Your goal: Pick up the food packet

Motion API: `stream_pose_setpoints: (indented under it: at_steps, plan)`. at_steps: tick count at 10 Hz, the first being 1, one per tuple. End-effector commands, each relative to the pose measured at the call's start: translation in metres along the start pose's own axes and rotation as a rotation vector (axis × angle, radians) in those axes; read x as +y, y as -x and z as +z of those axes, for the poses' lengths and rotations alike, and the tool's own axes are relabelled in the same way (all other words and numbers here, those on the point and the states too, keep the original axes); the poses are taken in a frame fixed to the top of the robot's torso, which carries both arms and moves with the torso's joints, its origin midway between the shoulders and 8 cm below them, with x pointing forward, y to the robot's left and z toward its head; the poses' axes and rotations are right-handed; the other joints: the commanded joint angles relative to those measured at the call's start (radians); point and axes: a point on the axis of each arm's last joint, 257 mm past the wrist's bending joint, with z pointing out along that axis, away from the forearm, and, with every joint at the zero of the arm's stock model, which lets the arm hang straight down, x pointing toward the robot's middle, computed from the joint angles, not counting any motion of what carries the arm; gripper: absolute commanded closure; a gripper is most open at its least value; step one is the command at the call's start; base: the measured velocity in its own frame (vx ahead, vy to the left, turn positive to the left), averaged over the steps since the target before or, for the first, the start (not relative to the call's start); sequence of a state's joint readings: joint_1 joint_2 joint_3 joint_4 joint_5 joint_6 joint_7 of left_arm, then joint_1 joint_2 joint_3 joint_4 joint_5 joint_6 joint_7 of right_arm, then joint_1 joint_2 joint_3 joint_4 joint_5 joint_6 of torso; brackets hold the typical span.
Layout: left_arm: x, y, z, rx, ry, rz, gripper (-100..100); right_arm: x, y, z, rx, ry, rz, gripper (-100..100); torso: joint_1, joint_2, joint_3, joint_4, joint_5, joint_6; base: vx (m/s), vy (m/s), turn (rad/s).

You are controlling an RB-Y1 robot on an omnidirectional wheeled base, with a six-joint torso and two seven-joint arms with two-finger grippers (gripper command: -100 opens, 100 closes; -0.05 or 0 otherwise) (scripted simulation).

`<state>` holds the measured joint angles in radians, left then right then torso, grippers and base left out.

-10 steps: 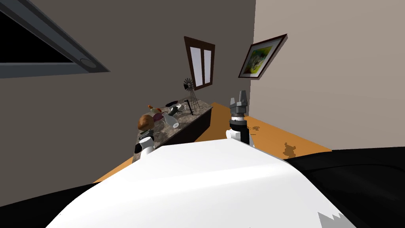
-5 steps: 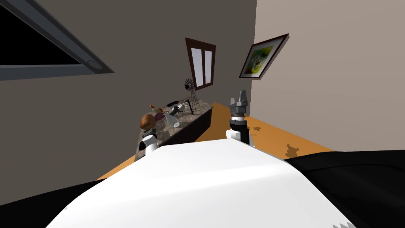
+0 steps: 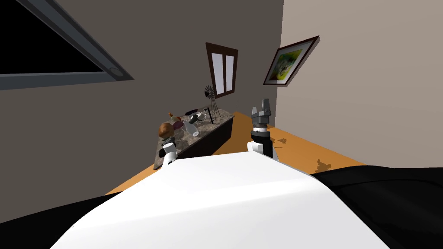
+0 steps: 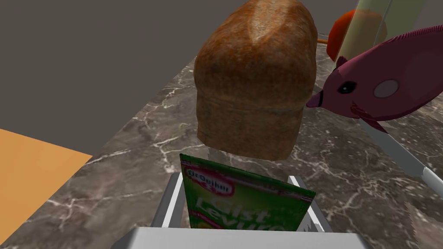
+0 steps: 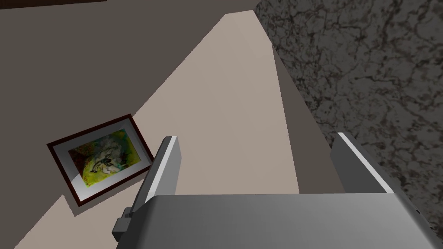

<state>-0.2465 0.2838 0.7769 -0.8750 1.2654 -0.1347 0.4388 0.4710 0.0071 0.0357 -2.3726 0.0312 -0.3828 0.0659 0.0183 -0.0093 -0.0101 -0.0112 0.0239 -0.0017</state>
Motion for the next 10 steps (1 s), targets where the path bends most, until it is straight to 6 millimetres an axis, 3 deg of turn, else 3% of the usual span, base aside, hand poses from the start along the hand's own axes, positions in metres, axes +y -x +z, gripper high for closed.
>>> stream_pose_setpoints:
  at_steps: [1,4,5,6,7,9,10]
  plan:
    - [0.031,-0.002,0.003,0.005,0.016,0.024,100,0.0,0.0,0.0,0.0,0.0,0.0,0,0.0,0.0,0.0,0.0,0.0,0.0,-0.102,0.039,0.11]
    - [0.04,0.002,0.003,-0.007,0.024,0.02,100,0.0,0.0,0.0,0.0,0.0,0.0,0,0.001,-0.001,-0.001,-0.001,0.001,-0.001,-0.045,0.028,0.009]
    - [0.067,-0.002,0.005,0.003,0.035,0.038,100,0.0,0.0,0.0,0.0,0.0,0.0,0,0.0,-0.003,-0.002,-0.001,0.0,-0.001,-0.057,0.029,0.11]
    - [0.072,0.0,0.005,-0.004,0.039,0.035,100,0.0,0.0,0.0,0.0,0.0,0.0,0,0.001,-0.002,-0.002,-0.001,0.0,0.0,-0.067,0.037,0.046]
    - [0.096,-0.003,0.004,0.005,0.045,0.061,100,0.0,0.0,0.0,0.0,0.0,0.0,0,0.001,-0.001,-0.001,-0.001,0.0,-0.001,-0.107,0.066,0.145]
    - [0.103,-0.005,0.005,0.005,0.052,0.055,100,0.0,0.0,0.0,0.0,0.0,0.0,0,0.002,0.002,0.0,-0.001,0.0,-0.002,-0.065,0.032,0.015]
    - [0.126,-0.016,0.005,0.026,0.061,0.068,100,0.0,0.0,0.0,0.0,0.0,0.0,0,0.0,-0.001,-0.001,-0.001,0.0,-0.001,-0.081,0.042,0.113]
